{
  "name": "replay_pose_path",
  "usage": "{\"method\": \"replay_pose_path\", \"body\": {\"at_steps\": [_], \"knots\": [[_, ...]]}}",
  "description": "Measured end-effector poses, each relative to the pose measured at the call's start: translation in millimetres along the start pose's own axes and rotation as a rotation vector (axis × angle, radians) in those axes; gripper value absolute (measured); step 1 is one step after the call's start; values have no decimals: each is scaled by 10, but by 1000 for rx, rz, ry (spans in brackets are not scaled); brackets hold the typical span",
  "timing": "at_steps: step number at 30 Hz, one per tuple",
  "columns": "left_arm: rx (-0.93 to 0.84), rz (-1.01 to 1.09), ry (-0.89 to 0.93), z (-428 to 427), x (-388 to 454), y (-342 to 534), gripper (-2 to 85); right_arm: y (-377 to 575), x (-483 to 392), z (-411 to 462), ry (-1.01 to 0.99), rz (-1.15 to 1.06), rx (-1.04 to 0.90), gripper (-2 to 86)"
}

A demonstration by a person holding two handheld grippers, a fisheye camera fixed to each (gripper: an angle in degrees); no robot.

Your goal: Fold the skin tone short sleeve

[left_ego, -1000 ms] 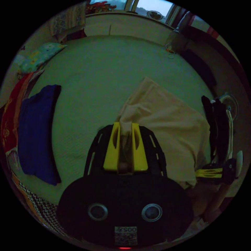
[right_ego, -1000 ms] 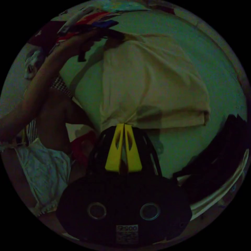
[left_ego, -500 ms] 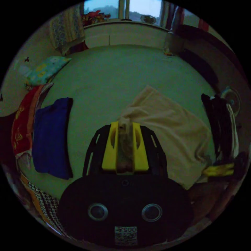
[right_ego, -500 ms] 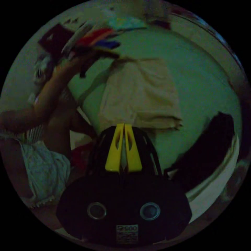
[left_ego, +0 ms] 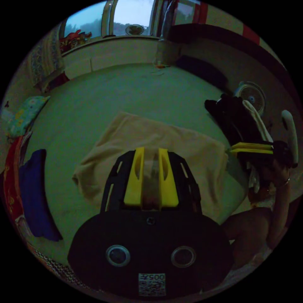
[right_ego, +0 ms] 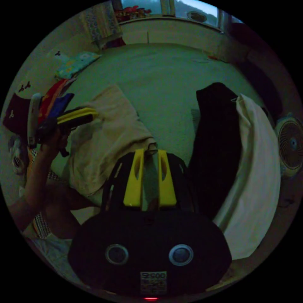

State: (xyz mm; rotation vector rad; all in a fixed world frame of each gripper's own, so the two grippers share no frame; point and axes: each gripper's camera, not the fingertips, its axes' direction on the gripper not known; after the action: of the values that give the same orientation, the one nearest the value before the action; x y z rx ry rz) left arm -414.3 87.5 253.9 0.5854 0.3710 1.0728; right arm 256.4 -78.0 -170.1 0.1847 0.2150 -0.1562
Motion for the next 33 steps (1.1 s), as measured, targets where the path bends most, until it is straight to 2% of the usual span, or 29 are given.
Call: {"method": "replay_pose_path", "body": {"at_steps": [3,7,12,15,17,20,22,27,31,33], "knots": [[-34,-15,-5,95,51,-92,68,-62,158,54,-96,38,-5,48],[-84,-51,18,189,58,-204,57,-74,261,110,27,-8,-121,-8],[-89,-81,-6,117,19,-314,34,77,534,-173,6,73,-98,-10],[-41,-93,-68,-74,-58,-367,42,131,572,-379,50,68,1,5],[5,-115,-103,-235,-161,-378,55,127,580,-533,-57,41,91,77],[64,-205,-120,-442,-454,-345,98,104,556,-595,-145,-15,109,150],[63,-287,-64,-505,-737,-312,148,84,511,-579,-99,-54,78,170],[23,-370,-72,-476,-1026,-319,183,28,504,-532,-16,-55,9,178],[-45,-334,21,-324,-952,-493,205,10,500,-586,-8,-66,-37,160],[-57,-303,-24,-310,-839,-597,208,23,448,-660,5,-95,-47,151]]}}
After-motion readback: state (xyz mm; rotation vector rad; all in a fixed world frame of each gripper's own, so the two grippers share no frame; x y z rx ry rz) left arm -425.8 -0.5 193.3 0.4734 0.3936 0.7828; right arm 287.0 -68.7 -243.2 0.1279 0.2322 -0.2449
